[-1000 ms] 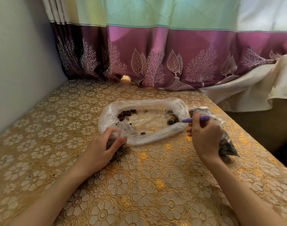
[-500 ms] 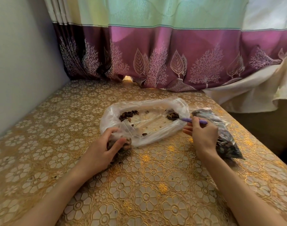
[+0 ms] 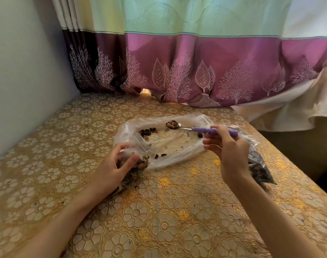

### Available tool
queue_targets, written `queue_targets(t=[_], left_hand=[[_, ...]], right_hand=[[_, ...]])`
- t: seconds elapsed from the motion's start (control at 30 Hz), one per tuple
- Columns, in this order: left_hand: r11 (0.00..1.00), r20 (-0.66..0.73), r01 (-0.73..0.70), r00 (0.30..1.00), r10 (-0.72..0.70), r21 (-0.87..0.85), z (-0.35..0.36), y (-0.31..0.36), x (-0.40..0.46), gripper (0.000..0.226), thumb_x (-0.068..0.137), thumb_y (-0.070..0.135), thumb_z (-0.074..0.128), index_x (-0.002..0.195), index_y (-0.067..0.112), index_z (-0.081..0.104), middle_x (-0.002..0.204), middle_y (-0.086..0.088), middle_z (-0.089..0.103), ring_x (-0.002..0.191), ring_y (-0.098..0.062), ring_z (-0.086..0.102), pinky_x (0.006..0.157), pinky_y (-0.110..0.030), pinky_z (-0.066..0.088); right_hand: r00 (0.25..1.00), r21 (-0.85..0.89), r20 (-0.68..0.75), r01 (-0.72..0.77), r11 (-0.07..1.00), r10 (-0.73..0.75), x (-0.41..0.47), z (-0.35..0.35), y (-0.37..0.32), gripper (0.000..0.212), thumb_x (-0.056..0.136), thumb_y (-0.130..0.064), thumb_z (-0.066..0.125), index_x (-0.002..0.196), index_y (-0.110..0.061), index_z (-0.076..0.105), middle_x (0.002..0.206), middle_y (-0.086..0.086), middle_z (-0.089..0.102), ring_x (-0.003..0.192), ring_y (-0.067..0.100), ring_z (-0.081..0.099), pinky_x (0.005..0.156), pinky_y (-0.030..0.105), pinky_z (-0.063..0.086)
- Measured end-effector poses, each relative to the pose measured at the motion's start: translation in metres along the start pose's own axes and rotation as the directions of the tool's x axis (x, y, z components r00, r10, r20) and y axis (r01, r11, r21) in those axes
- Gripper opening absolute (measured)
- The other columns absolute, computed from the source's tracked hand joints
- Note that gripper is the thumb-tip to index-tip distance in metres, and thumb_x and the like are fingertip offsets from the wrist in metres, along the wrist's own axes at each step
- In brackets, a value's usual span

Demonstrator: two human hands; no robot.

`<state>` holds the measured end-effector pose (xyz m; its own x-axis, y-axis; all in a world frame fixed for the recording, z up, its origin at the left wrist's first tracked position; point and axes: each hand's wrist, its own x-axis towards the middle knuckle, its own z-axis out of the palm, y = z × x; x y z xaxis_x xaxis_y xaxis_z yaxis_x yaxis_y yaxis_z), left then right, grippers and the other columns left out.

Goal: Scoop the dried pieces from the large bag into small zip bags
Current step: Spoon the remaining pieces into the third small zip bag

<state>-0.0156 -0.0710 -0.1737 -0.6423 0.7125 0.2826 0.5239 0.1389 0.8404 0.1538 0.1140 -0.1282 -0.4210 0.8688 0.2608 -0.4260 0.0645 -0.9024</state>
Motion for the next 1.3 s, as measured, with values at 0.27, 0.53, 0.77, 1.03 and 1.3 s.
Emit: queue_targets(t=[0.27, 0.53, 0.77, 1.03, 1.3], left_hand=[[0.983, -0.068, 0.018, 0.997, -0.031, -0.185, -0.001, 0.005, -0.001, 0.034, 0.074, 0.046, 0.055, 0.107, 0.039, 0.049, 0.079, 0.024, 0.07, 0.073, -0.006, 0.069, 0.052, -0.019, 0.053], [0.936, -0.167, -0.03, 0.985, -0.032, -0.352, -0.006, 0.013, -0.002, 0.044, 0.066, 0.05, 0.062, 0.108, 0.043, 0.049, 0.1, 0.009, 0.067, 0.09, -0.013, 0.067, 0.066, -0.035, 0.057], [0.887, -0.241, -0.157, 0.969, 0.054, -0.434, -0.008, 0.021, -0.002, 0.051, 0.072, 0.036, 0.065, 0.118, 0.023, 0.048, 0.101, 0.004, 0.071, 0.089, -0.011, 0.069, 0.065, -0.014, 0.052], [0.944, -0.152, -0.125, 0.985, 0.081, -0.305, -0.002, 0.013, -0.002, 0.069, 0.054, 0.079, 0.061, 0.104, 0.032, 0.052, 0.096, 0.002, 0.07, 0.089, -0.009, 0.068, 0.067, -0.019, 0.054], [0.961, 0.042, -0.118, 0.993, 0.111, 0.25, 0.005, -0.005, 0.0, 0.037, 0.078, 0.068, 0.037, 0.095, 0.035, 0.045, 0.09, 0.018, 0.058, 0.083, 0.005, 0.058, 0.064, -0.014, 0.047]], right_hand=[[0.931, 0.008, 0.361, 0.046, 0.999, -0.046, -0.015, 0.024, -0.021, 0.026, 0.095, -0.009, 0.047, 0.077, -0.004, 0.065, 0.07, 0.006, 0.072, 0.055, 0.017, 0.061, 0.049, 0.022, 0.051], [0.806, -0.094, 0.575, 0.236, 0.967, -0.141, -0.019, 0.03, -0.024, 0.015, 0.092, 0.0, 0.051, 0.097, -0.006, 0.064, 0.085, 0.016, 0.068, 0.063, 0.024, 0.067, 0.053, 0.028, 0.054], [0.907, 0.111, 0.402, 0.085, 0.99, -0.123, -0.001, 0.022, -0.023, 0.016, 0.092, -0.012, 0.049, 0.094, -0.005, 0.064, 0.077, 0.01, 0.071, 0.057, 0.019, 0.062, 0.05, 0.023, 0.049], [0.998, -0.069, 0.031, -0.047, 0.997, 0.049, 0.025, 0.005, 0.018, 0.032, 0.097, -0.018, 0.049, 0.073, -0.005, 0.065, 0.066, 0.003, 0.072, 0.051, 0.009, 0.063, 0.048, 0.016, 0.051], [0.991, -0.196, -0.105, -0.104, 0.975, 0.085, 0.04, 0.004, 0.05, 0.037, 0.099, -0.023, 0.047, 0.076, -0.006, 0.07, 0.079, 0.013, 0.073, 0.056, 0.015, 0.066, 0.053, 0.02, 0.055]])
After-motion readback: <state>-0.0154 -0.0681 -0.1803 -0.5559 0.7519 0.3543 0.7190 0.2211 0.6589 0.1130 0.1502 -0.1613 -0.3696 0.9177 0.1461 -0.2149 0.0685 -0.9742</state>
